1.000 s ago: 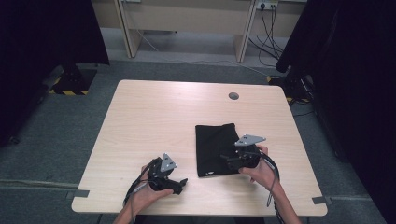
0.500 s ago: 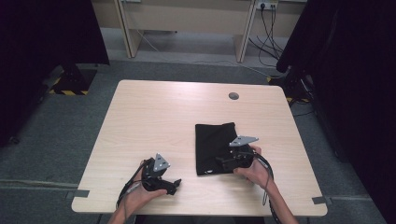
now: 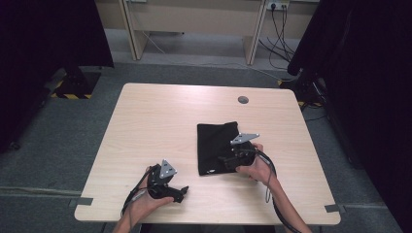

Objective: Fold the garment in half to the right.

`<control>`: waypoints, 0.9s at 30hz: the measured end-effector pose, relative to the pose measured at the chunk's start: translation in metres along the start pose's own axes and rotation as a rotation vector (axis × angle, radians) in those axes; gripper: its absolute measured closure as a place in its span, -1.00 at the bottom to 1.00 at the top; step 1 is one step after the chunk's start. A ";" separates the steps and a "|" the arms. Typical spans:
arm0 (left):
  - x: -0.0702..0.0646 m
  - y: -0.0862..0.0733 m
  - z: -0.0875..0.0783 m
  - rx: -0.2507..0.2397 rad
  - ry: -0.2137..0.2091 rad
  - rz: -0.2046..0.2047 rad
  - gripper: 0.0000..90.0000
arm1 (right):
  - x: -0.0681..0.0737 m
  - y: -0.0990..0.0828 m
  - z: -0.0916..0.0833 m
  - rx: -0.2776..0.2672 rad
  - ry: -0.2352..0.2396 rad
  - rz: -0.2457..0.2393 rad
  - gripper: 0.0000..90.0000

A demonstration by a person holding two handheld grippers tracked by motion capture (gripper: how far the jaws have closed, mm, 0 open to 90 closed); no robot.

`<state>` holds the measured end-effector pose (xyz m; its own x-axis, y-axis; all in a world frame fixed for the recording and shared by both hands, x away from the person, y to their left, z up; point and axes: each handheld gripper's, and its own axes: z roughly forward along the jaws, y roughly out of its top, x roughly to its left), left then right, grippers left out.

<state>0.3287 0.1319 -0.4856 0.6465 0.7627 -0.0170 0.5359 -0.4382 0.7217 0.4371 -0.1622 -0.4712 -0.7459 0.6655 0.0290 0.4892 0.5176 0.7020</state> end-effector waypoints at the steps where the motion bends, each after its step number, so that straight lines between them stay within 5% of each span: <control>1: 0.000 0.000 0.000 0.000 0.000 0.000 -1.00 | 0.000 0.001 0.001 0.003 0.002 0.002 -0.45; 27: 0.000 0.000 0.000 0.000 0.000 -0.001 -1.00 | -0.008 0.033 0.030 0.026 0.018 -0.001 -0.45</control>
<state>0.3287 0.1319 -0.4856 0.6459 0.7632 -0.0176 0.5365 -0.4375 0.7217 0.4730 -0.1338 -0.4696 -0.7539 0.6557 0.0414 0.5003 0.5321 0.6831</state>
